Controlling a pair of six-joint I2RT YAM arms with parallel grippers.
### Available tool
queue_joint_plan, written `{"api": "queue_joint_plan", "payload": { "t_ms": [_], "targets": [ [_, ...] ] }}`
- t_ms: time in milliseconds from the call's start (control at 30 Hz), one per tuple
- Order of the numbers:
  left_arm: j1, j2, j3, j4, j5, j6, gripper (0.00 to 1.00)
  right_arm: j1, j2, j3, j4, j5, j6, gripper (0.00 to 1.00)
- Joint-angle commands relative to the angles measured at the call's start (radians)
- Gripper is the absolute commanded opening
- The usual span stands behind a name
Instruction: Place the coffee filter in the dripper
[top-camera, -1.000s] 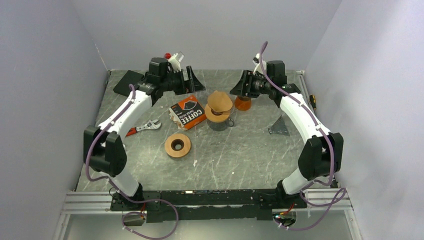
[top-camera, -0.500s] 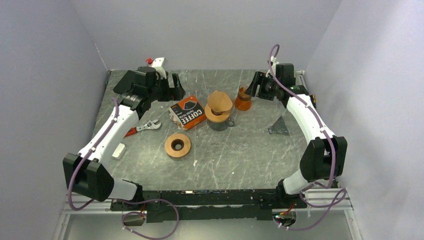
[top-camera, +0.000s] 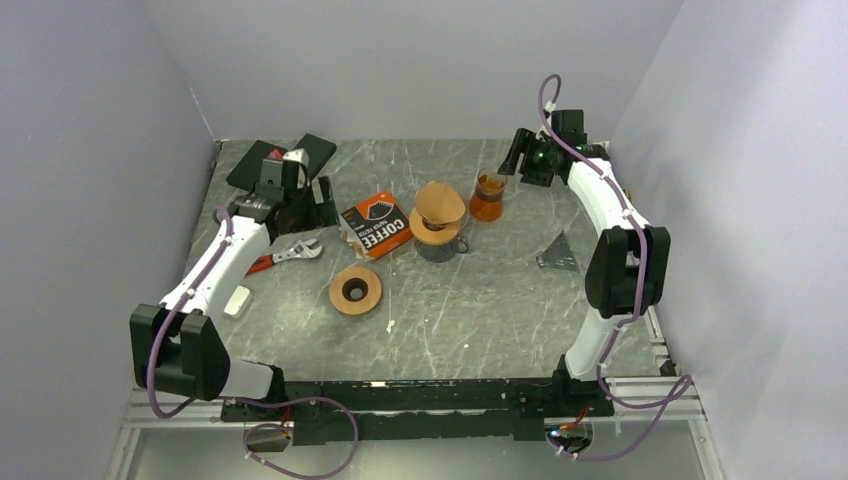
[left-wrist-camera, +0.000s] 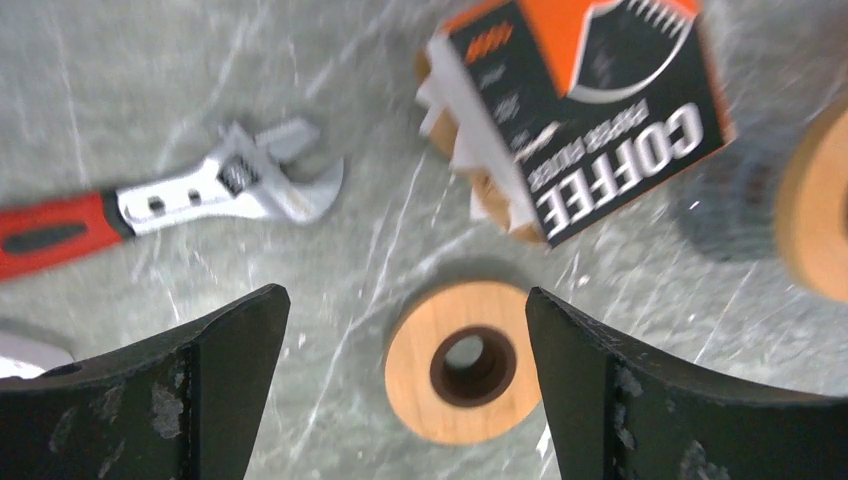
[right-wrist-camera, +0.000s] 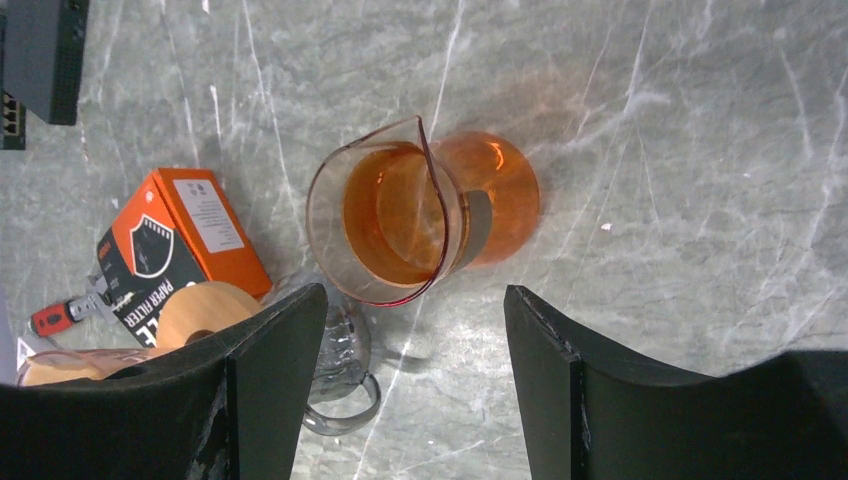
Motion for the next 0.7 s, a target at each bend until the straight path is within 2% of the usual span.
{"api": "queue_joint_plan", "payload": {
  "t_ms": [0, 200, 467, 667],
  "targets": [
    [0.004, 0.024, -0.056, -0.105, 0.046, -0.043, 0.93, -0.006, 0.011, 0.067, -0.021, -0.036, 0.025, 0.7],
    [-0.005, 0.079, -0.141, -0.132, 0.149, -0.07, 0.9, -0.013, 0.0, 0.072, -0.016, -0.075, 0.038, 0.7],
    [-0.094, 0.121, -0.18, -0.148, 0.117, -0.117, 0.89, -0.015, -0.029, 0.07, -0.014, -0.091, 0.041, 0.7],
    [-0.108, 0.172, -0.208, -0.133, 0.093, -0.12, 0.87, -0.015, -0.032, 0.084, -0.015, -0.104, 0.048, 0.7]
  ]
}}
